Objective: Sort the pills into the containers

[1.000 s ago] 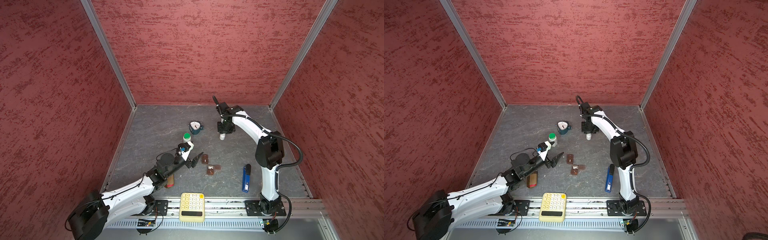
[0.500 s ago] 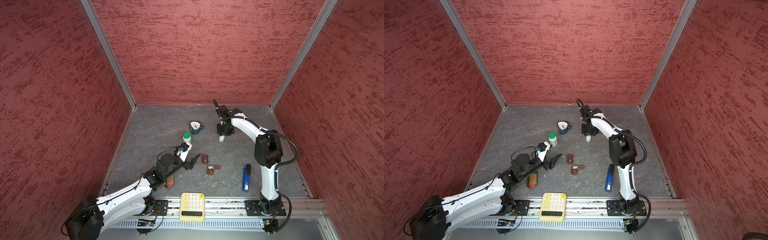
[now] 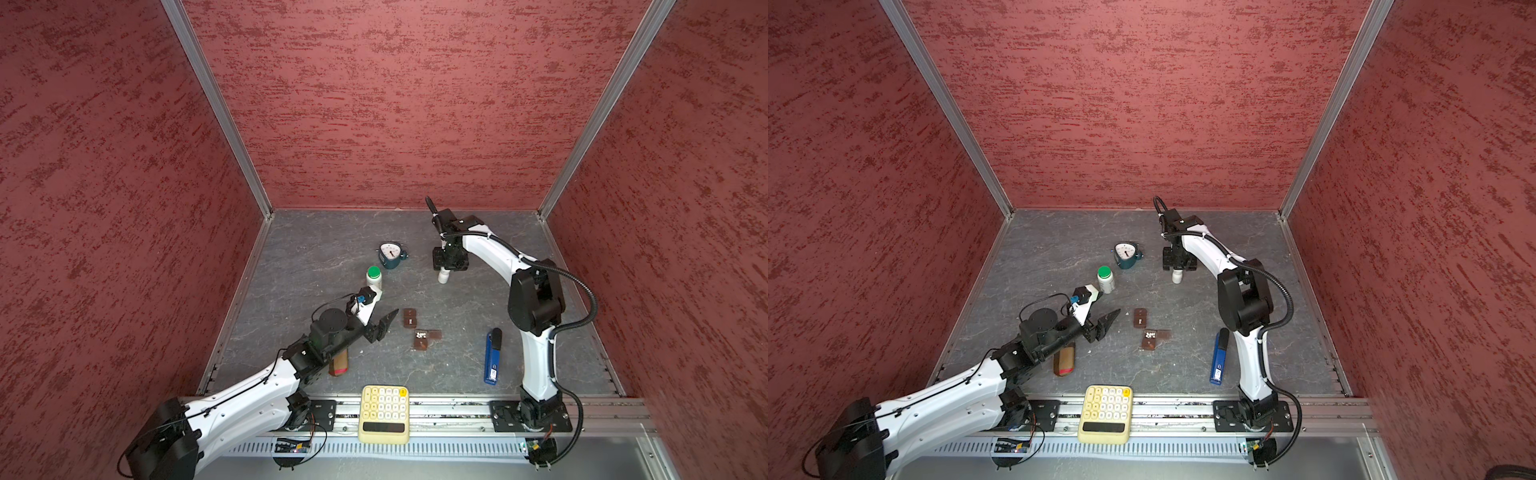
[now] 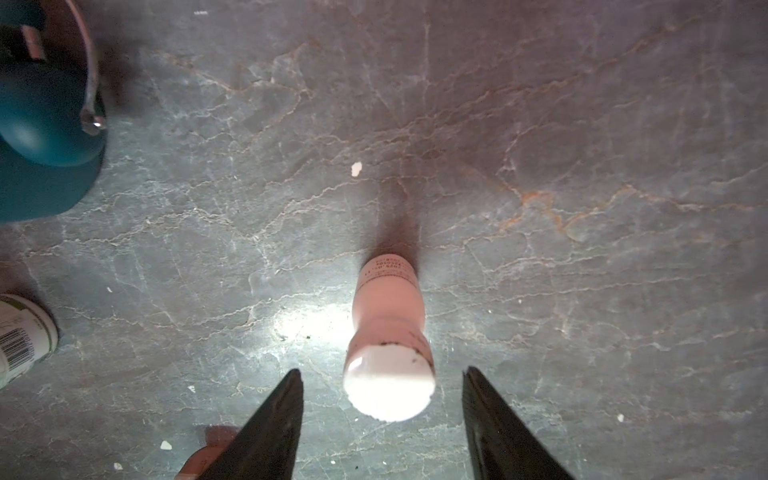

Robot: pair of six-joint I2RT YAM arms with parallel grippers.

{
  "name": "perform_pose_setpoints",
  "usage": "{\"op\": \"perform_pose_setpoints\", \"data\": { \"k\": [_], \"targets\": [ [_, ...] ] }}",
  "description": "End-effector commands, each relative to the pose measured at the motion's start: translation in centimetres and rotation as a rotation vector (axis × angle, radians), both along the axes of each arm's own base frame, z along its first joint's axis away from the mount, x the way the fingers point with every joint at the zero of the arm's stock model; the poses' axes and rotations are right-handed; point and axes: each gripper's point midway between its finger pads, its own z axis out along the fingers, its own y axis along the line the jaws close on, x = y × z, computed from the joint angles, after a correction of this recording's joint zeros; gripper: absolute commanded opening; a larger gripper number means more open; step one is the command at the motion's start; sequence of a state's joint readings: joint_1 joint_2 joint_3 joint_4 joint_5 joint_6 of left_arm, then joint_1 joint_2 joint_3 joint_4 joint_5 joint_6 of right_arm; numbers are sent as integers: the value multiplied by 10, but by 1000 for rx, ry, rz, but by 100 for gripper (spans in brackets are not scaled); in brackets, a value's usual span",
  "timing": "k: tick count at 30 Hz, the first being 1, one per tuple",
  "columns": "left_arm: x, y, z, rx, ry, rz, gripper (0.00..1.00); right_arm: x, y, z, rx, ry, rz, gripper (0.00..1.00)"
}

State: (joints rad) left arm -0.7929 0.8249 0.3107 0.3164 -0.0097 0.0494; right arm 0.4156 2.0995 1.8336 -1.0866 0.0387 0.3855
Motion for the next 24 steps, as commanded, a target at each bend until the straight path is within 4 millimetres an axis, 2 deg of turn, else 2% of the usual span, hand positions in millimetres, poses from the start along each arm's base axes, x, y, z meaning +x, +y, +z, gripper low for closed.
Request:
{"op": "perform_pose_setpoints", "data": {
  "k": [1,5,7,11,14,17,21,24],
  "targets": [
    [-1,0,4,-17,36,8,73,2,-5,46,24,-88,-25,66],
    [-4,0,-3,-41,113,16,67,-17,-9,70,78,-133,-63,67],
    [-6,0,-9,-59,173,26,65,-34,-14,79,113,-161,-94,66],
    [-8,0,-27,-68,319,73,58,-74,-21,80,168,-193,-146,63],
    [-12,-6,-44,-20,401,107,56,-107,-18,80,240,-214,-165,56],
    [-16,-17,-58,13,467,117,55,-142,-8,63,298,-179,-164,48],
    [-20,-32,-79,9,596,135,53,-186,3,23,318,-84,-169,35],
    [-22,-42,-91,-4,676,136,46,-205,11,-3,337,-31,-172,24]
  ]
}}
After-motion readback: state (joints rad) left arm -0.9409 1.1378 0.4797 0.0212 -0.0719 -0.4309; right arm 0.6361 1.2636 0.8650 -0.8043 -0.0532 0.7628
